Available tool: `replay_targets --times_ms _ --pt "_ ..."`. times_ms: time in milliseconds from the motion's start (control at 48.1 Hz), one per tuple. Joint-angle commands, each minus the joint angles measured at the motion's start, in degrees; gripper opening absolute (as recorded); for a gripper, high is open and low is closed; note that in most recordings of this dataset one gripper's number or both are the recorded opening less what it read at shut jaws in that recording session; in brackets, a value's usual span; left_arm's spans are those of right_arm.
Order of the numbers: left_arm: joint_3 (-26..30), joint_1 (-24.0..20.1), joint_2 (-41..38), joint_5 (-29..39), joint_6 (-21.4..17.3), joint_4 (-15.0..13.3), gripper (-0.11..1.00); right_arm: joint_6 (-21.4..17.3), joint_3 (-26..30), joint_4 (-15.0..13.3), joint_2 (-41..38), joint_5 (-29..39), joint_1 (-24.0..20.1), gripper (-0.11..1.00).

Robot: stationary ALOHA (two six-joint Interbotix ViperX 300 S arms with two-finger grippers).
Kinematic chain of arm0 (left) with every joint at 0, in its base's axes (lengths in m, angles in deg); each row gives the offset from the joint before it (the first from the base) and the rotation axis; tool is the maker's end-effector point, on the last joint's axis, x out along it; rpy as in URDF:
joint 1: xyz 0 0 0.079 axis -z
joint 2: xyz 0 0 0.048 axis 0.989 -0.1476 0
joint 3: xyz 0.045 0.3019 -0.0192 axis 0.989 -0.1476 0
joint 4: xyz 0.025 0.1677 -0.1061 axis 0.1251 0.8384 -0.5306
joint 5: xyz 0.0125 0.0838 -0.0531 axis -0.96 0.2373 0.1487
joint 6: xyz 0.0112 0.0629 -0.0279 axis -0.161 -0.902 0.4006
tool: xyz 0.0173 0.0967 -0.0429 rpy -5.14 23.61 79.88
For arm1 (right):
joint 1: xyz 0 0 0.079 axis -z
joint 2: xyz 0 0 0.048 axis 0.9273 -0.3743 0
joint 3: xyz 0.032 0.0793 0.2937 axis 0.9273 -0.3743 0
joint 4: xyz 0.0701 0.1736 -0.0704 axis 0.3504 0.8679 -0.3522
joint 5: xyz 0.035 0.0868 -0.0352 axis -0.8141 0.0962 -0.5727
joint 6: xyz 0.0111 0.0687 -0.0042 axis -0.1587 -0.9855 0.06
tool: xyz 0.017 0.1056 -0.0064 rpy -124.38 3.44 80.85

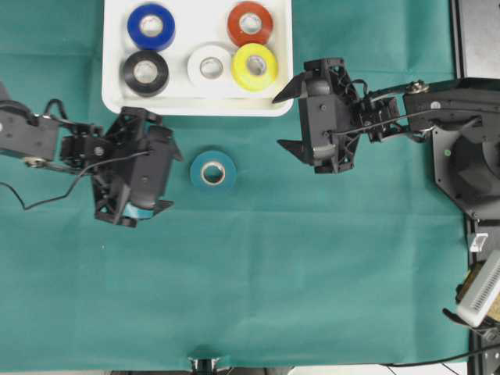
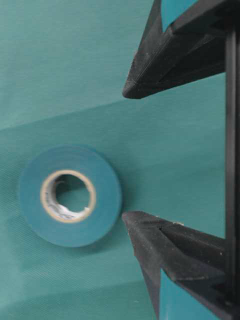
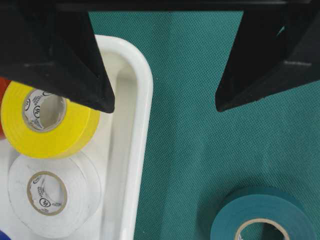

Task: Put the tape alternately from left to right into the white case.
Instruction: 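Move the left gripper down and close it on the teal roll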

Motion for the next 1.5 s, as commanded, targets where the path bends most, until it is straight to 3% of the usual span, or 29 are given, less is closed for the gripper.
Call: replay_targets --times_ms 0,603,1475 --pt "3.08 0.44 -1.05 0.09 -0.18 0.09 1.00 -0.09 0.70 0.00 0.97 -0.44 -0.09 0.88" --pt "14.94 2.29 -10.11 11.25 -0.53 0.09 1.00 -0.09 -0.18 0.00 0.62 -2.55 -0.09 0.88" --pt "18.02 0.44 -14.59 14.59 -0.53 0.00 0.99 -0.09 -1.05 0.00 0.62 -3.34 -0.09 0.88"
